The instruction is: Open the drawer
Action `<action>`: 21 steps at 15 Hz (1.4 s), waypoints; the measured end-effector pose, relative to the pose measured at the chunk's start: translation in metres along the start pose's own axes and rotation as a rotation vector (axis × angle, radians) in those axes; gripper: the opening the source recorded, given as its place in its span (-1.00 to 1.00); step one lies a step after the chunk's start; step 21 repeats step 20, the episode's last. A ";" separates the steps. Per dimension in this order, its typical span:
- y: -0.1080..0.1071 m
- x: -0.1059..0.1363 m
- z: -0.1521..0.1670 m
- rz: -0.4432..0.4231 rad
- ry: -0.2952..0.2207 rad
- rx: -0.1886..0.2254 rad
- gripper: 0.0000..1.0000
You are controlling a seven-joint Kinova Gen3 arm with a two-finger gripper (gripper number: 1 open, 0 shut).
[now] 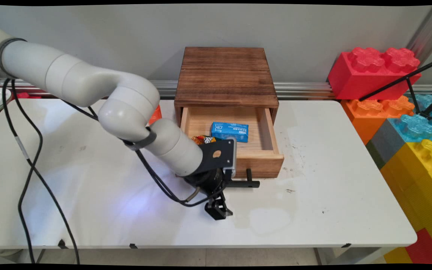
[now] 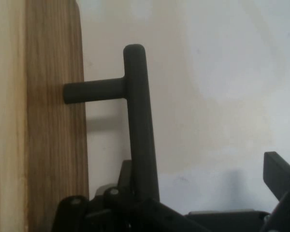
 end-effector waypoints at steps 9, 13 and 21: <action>0.037 0.007 -0.005 -0.001 0.009 0.001 1.00; 0.048 0.008 -0.008 0.006 0.012 -0.005 1.00; 0.062 0.008 -0.012 0.026 0.024 -0.005 1.00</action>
